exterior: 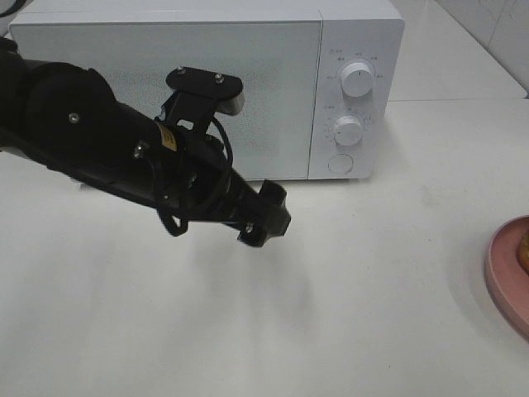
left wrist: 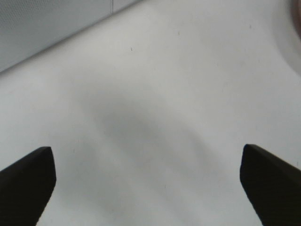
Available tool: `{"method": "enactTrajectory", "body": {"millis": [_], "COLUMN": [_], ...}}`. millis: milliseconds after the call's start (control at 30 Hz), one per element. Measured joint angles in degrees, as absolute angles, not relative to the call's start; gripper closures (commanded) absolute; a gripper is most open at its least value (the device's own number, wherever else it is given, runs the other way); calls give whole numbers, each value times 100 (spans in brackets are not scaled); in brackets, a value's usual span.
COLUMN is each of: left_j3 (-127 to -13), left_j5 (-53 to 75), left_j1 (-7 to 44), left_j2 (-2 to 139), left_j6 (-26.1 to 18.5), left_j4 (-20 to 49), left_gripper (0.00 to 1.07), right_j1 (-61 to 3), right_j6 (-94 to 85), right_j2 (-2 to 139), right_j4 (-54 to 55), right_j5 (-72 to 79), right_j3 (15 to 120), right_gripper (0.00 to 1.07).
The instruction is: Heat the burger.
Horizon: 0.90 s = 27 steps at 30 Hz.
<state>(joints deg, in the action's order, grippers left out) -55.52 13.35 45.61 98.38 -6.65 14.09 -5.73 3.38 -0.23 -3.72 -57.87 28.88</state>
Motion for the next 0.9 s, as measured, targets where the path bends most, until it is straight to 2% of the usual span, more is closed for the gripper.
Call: {"method": "enactTrajectory", "body": {"millis": [133,200,433,567,600,633,700,733,800,833,900], "left_j3": [-5552,-5546,-5546,-5546,-5546,-5546,-5546,-5546,-5546,-5546,-5546], "left_j5": [2114,3071,4400,4950,5180,5180,5535,5535,5844,5844,6131], "left_j1": [4561,4561,4337,3862,3570,3570,3037,3037,2401,2401,1816], "left_j2": [9643,9379,8846,8503,8308,8308,8021,8021,7735,7735,7426], "left_j6": [-647,-453,-92,-40,-40,-40,-40,-40,-40,-40,-40], "left_j4": [991,779,682,647,647,647,699,699,796,796,859], "left_gripper": [6,6,6,6,6,6,6,6,6,6,6], "right_j1": [-573,-573,-573,-573,-573,-573,-573,-573,-573,-573,-573], "right_j6": [338,338,338,338,338,338,338,338,338,338,338], "right_j2": [-23,-23,-23,-23,-23,-23,-23,-23,-23,-23,-23], "right_j4": [-372,-372,-372,-372,-372,-372,-372,-372,-372,-372,-372], "right_j5": [-5787,-5787,-5787,-5787,-5787,-5787,-5787,-5787,-5787,-5787,-5787], "right_j3": [2888,2888,2888,2888,2888,2888,2888,2888,2888,2888,2888], "right_gripper": [31,31,31,31,31,31,31,31,31,31,31]}}
